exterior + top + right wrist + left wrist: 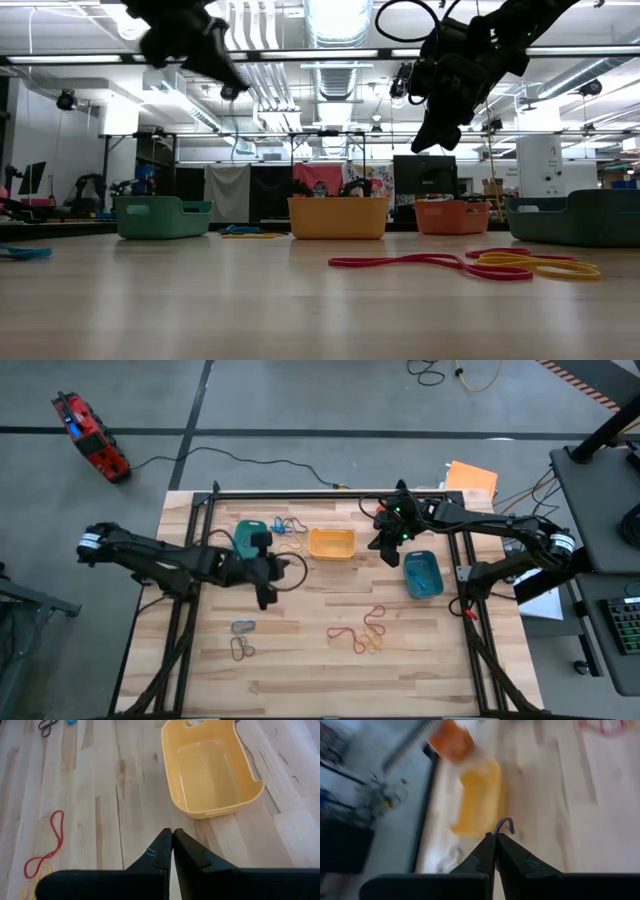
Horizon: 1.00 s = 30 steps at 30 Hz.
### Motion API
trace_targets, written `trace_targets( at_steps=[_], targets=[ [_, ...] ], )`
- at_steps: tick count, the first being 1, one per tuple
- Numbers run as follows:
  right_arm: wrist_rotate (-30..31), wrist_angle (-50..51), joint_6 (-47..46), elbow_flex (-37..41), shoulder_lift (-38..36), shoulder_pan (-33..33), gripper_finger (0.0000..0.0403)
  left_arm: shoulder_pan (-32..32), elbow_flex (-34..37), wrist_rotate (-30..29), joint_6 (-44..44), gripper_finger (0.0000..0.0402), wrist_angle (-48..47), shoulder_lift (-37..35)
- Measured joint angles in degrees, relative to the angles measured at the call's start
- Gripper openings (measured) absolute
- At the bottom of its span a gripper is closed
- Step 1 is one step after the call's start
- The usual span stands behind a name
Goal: Sort rubber bands into baskets
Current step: Put the black rubberband into the yellow bin
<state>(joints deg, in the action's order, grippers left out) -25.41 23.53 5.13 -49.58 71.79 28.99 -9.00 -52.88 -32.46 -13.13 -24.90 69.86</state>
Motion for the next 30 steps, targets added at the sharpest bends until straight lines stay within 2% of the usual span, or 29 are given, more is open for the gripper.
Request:
trace_targets(
  at_steps=[3,6,12,17,19,25,30],
  targets=[
    [0.0,0.0,0.0,0.1,0.0,0.0,0.0009,2.0,-0.3,0.9,-5.8,0.0,7.3,-0.3],
    [0.0,0.6,-0.2,0.3,0.0,0.0,0.0009,5.2,-0.9,5.2,-9.0,0.0,14.3,-0.3],
    [0.0,5.3,-2.6,0.5,0.0,0.0,0.0009,14.2,-2.8,12.1,-6.8,0.0,22.0,1.2],
    [0.1,8.4,-4.7,0.5,-0.1,0.0,0.0009,19.1,-4.0,18.8,-5.9,0.0,29.5,4.9],
    [0.6,9.4,-5.7,0.5,-0.1,0.1,0.0009,20.3,-5.0,19.8,-5.9,0.0,30.7,7.0],
    [8.1,12.4,-9.7,-0.6,-1.6,0.2,0.0009,22.7,-6.9,20.1,-5.8,0.0,34.2,14.1],
    [8.5,12.5,-10.5,-0.7,-3.6,0.2,0.0009,23.1,-7.9,21.3,-4.4,0.0,38.1,19.7]
  ],
)
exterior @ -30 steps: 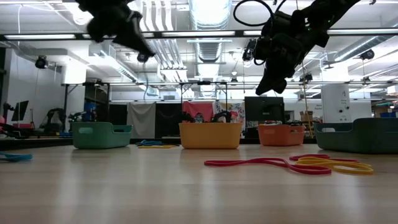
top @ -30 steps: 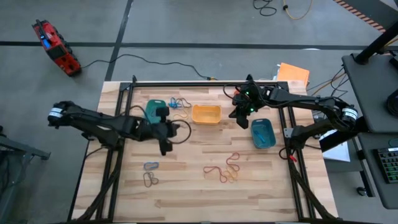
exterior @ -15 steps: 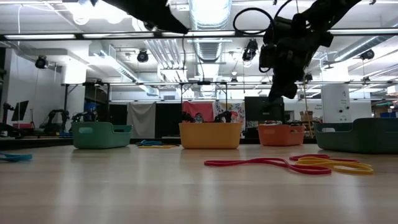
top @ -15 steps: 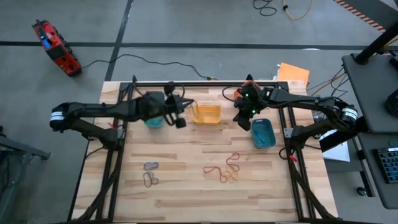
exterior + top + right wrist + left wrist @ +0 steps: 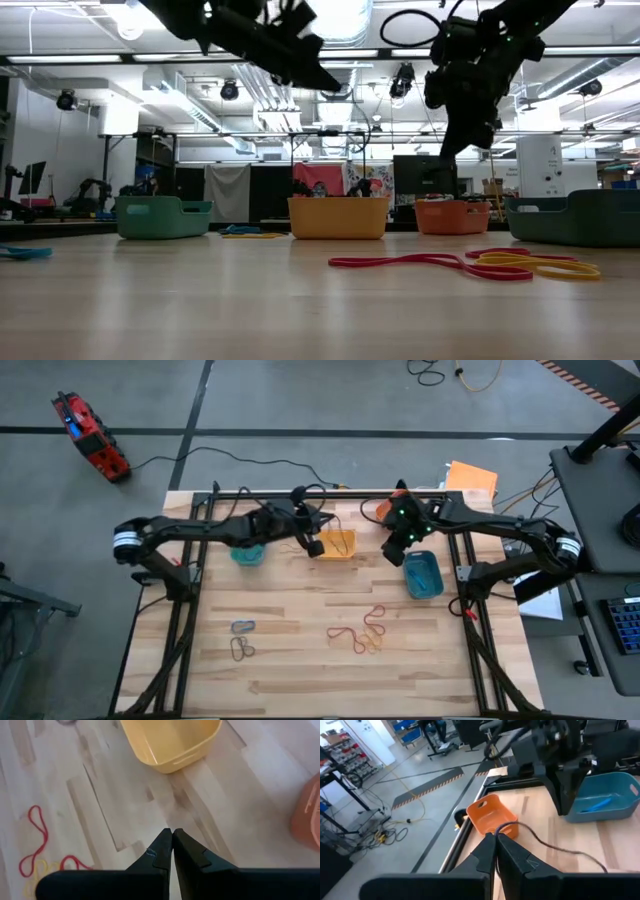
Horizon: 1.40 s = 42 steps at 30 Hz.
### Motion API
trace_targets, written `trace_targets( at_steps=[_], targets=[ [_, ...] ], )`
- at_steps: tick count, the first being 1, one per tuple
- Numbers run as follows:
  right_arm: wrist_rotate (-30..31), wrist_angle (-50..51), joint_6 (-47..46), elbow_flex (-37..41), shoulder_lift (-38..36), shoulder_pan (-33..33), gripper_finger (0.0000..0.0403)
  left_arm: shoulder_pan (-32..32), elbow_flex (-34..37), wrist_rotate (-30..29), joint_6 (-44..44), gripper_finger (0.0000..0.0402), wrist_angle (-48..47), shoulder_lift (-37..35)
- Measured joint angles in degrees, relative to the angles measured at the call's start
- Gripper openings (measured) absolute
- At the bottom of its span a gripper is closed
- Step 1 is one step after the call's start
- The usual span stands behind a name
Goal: Sort rubber bands into baskets
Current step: Put the black rubberband into the yellow bin
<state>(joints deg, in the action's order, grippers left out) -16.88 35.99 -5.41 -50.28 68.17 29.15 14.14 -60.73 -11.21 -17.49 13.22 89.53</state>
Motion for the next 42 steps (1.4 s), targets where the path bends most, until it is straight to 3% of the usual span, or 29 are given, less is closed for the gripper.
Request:
trace_targets(
  at_steps=[10,18,34,42],
  targets=[
    [0.4,0.0,-0.2,0.0,-2.4,0.0,0.0009,0.6,-0.8,0.0,2.4,0.0,0.0,7.3],
    [0.4,-0.1,-0.2,0.0,-2.5,0.0,0.0009,0.7,-0.8,-0.2,5.1,0.0,-2.2,8.3],
    [0.4,-0.3,0.0,0.1,-2.5,0.0,0.0009,0.7,-0.7,-0.3,6.0,0.0,-18.8,8.2],
    [0.4,-0.3,0.0,0.1,-2.5,0.0,0.0009,0.7,-0.7,-0.3,5.4,0.0,-22.7,8.2]
  ],
)
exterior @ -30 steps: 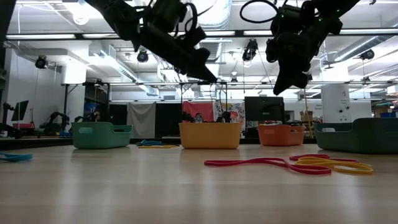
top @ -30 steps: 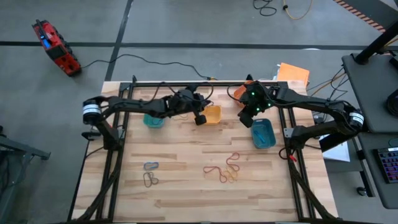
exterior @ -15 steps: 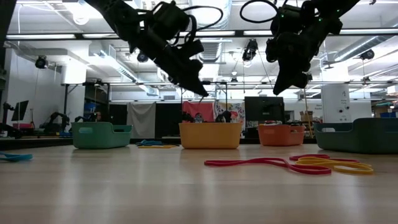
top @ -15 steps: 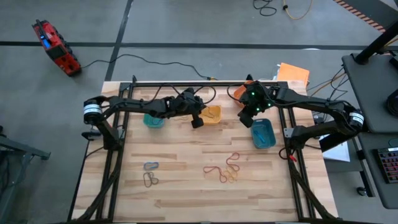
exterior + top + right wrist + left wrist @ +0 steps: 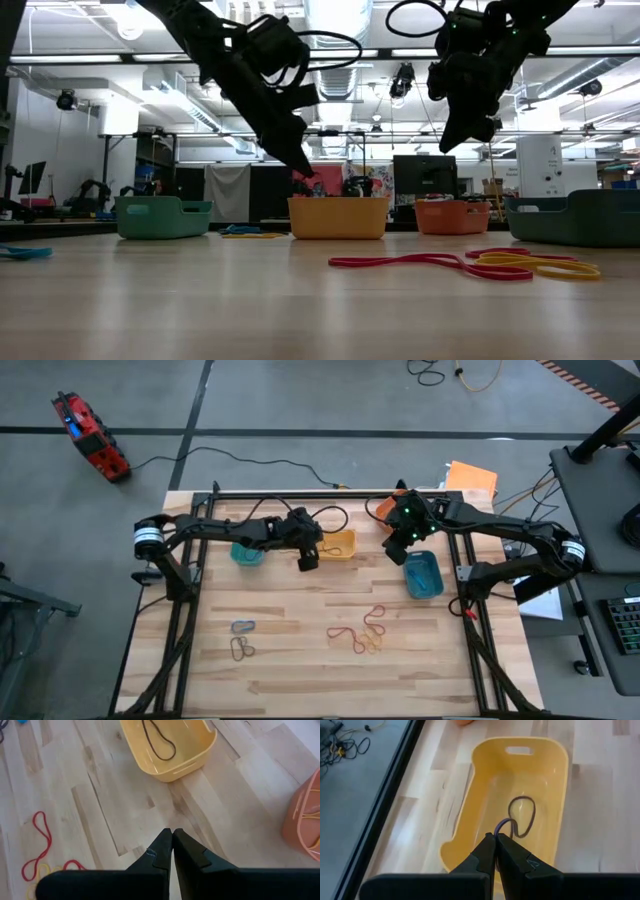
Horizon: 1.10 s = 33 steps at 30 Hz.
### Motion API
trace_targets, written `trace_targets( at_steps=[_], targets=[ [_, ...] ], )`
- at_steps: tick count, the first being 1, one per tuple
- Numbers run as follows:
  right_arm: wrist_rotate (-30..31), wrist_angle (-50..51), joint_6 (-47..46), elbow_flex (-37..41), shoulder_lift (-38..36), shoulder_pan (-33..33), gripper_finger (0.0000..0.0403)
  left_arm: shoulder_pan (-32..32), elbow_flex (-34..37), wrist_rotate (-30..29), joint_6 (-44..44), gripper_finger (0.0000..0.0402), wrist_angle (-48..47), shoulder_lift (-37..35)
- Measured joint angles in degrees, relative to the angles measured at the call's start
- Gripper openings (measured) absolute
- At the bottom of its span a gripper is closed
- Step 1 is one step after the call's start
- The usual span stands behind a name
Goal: Sort rubber bands into baskets
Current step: Put the black rubberband into the yellow bin
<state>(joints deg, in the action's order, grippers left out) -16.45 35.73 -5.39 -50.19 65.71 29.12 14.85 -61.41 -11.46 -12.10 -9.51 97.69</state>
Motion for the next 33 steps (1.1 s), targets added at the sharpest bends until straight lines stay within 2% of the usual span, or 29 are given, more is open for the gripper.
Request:
trace_targets(
  at_steps=[3,9,13,19,25,33],
  targets=[
    [0.0,0.0,0.0,0.0,0.0,0.0,0.0009,0.1,0.0,2.4,0.0,0.0,2.0,0.0],
    [0.0,-0.2,0.0,0.0,0.0,0.0,0.0009,0.0,0.0,9.0,0.7,0.0,11.8,0.2],
    [0.0,-0.5,0.0,0.1,0.0,0.0,0.0009,0.0,0.0,9.2,1.1,0.0,15.7,0.5],
    [0.1,-0.5,0.0,0.1,0.0,0.0,0.0009,0.1,0.0,9.2,6.0,0.0,21.4,2.0],
    [0.1,-0.6,0.0,0.2,0.0,0.0,0.0009,0.3,0.0,9.1,8.4,0.0,20.3,4.7],
    [0.1,-0.6,0.0,0.4,0.0,0.0,0.0009,0.7,-0.2,9.0,7.7,0.0,10.0,4.8]
  ],
)
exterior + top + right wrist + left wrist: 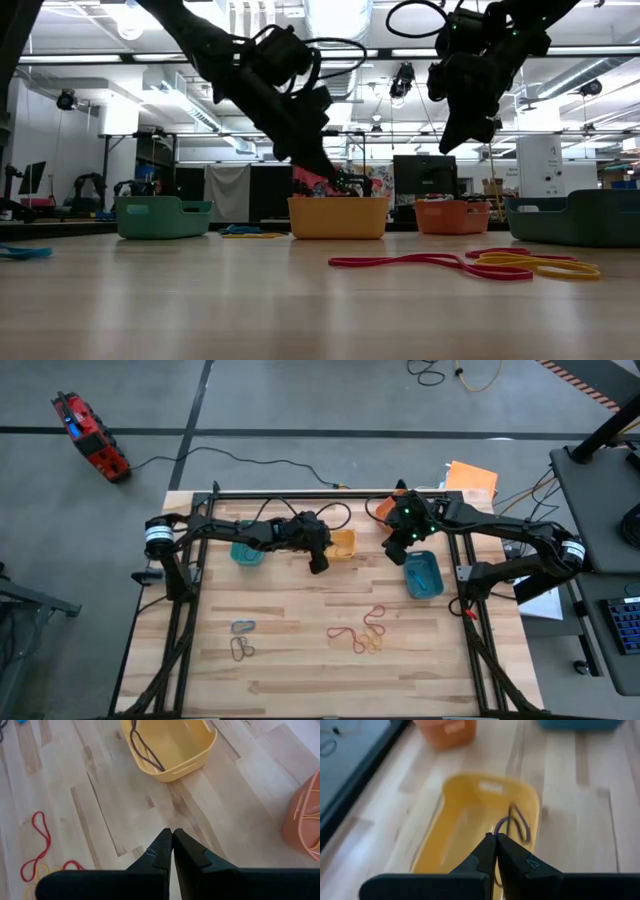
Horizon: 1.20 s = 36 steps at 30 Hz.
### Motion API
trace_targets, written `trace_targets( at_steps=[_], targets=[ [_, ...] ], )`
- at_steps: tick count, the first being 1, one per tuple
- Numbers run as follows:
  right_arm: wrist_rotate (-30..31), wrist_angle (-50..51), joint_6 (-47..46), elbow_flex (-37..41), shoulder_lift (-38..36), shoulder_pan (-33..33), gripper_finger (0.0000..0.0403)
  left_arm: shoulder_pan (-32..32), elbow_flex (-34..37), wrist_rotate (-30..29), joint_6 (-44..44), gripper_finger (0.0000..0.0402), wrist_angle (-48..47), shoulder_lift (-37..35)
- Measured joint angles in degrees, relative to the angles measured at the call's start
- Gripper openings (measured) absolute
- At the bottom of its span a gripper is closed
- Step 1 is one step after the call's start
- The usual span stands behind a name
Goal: Sort rubber bands into baskets
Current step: Put the black rubberband into the yellow bin, then put the red rubberband into the green bin
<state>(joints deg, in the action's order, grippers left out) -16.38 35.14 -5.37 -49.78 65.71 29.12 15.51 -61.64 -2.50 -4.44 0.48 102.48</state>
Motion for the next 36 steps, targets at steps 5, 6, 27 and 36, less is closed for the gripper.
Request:
trace_targets(
  at_steps=[5,6,27,36],
  targets=[
    [0.0,0.0,0.0,0.1,0.0,0.0,0.0009,0.7,-0.3,0.0,-1.1,0.0,-7.3,0.0],
    [0.0,0.0,0.0,0.1,0.0,0.0,0.0009,0.9,-0.3,0.0,-1.1,0.0,-8.1,0.0],
    [0.0,-1.0,0.0,0.3,0.0,0.0,0.0009,1.9,-0.4,-8.5,-0.8,0.0075,-6.9,-0.1],
    [0.0,-1.6,0.0,0.8,0.0,0.0,0.0009,1.3,-0.4,-2.6,-0.9,0.0117,-6.4,-1.3]
  ],
)
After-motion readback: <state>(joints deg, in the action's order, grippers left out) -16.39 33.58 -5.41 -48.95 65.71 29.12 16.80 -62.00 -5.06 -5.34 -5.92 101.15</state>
